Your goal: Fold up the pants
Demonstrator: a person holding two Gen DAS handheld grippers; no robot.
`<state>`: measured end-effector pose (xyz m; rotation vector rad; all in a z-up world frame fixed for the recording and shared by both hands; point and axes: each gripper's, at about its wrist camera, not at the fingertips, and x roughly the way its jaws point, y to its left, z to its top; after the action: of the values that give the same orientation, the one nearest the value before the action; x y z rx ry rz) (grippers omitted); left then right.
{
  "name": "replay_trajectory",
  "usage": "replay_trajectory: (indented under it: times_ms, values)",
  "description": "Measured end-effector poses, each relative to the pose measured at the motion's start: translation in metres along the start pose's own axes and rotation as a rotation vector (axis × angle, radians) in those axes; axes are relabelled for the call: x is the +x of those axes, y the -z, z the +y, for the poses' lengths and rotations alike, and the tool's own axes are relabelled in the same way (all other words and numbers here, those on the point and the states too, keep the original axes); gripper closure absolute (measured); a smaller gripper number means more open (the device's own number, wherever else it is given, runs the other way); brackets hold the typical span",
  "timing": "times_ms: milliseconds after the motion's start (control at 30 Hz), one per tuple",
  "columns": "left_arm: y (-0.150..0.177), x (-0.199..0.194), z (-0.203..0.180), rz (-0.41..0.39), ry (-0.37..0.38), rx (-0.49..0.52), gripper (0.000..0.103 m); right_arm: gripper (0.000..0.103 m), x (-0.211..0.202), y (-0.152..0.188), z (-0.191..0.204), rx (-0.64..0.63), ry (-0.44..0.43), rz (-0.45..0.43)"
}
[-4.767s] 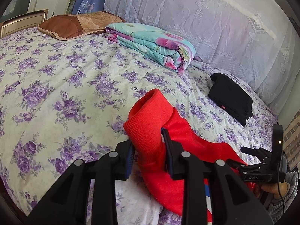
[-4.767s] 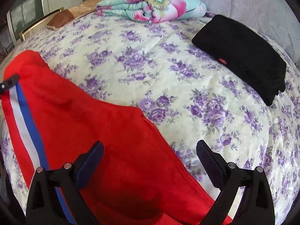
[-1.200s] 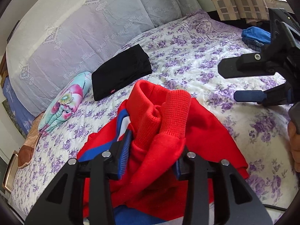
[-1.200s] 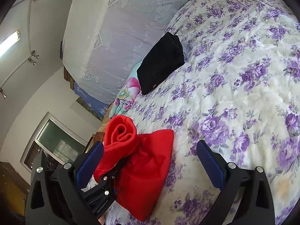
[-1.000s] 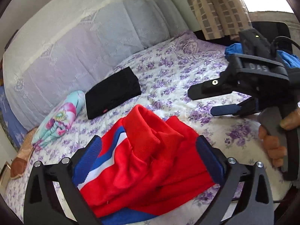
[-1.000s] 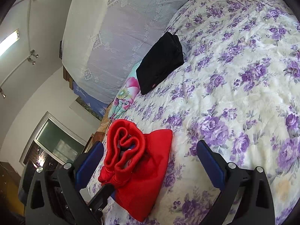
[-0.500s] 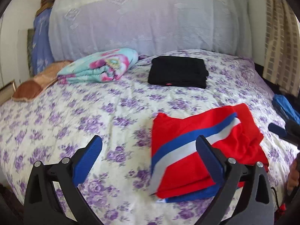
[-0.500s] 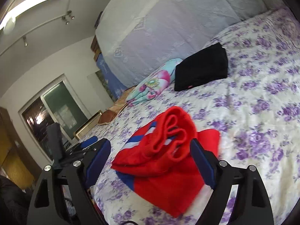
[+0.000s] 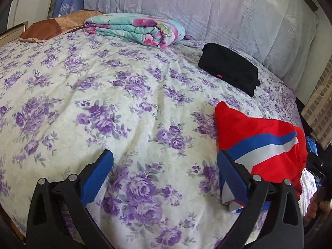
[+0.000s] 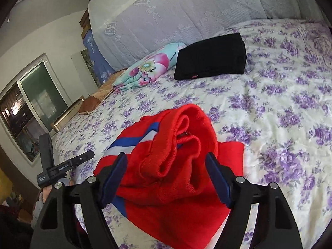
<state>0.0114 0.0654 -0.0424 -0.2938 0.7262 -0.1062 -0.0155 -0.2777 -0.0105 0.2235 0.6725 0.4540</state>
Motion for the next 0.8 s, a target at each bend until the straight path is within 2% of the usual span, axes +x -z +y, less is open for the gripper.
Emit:
replay_trajectory:
  times_ms: [100,133,200,233,267,400,500,600,667,700,767,800]
  values:
    - [0.001,0.008,0.000,0.015,-0.008,0.020,0.005,0.030,0.014,0.005,0.000,-0.006,0.005,0.042]
    - [0.001,0.008,-0.001,0.014,-0.005,0.029,0.005,0.038,0.016,0.006,0.000,-0.001,-0.001,0.051]
    - [0.002,0.008,-0.003,0.020,0.001,0.045,0.005,0.047,0.016,0.006,0.003,-0.018,-0.008,0.047]
    - [0.003,0.008,-0.003,0.019,0.002,0.045,0.005,0.062,0.013,0.006,0.006,-0.028,-0.013,0.040]
    - [0.003,0.008,-0.003,0.019,0.003,0.042,0.005,0.070,0.008,0.005,0.008,-0.032,-0.017,0.032]
    - [0.003,0.008,-0.002,0.018,0.009,0.035,0.005,0.076,-0.019,0.000,0.011,-0.018,-0.034,-0.017]
    - [0.005,0.007,-0.004,0.018,0.006,0.042,0.005,0.076,-0.038,0.002,0.005,-0.009,0.003,-0.029]
    - [0.005,0.008,-0.006,0.022,0.003,0.053,0.005,0.076,-0.033,0.019,-0.026,0.082,0.069,0.036]
    - [0.004,0.007,-0.007,0.023,0.003,0.057,0.005,0.068,-0.024,0.033,-0.039,0.138,0.048,0.076]
    - [0.004,0.006,-0.007,0.023,0.003,0.059,0.005,0.065,-0.025,0.036,-0.039,0.144,0.031,0.064]
    - [0.003,0.002,-0.008,0.017,0.012,0.054,0.005,0.041,-0.035,0.036,-0.040,0.176,-0.015,0.046]
    - [0.001,-0.001,-0.009,0.010,0.020,0.050,0.005,0.039,-0.044,0.034,-0.039,0.181,-0.006,0.024]
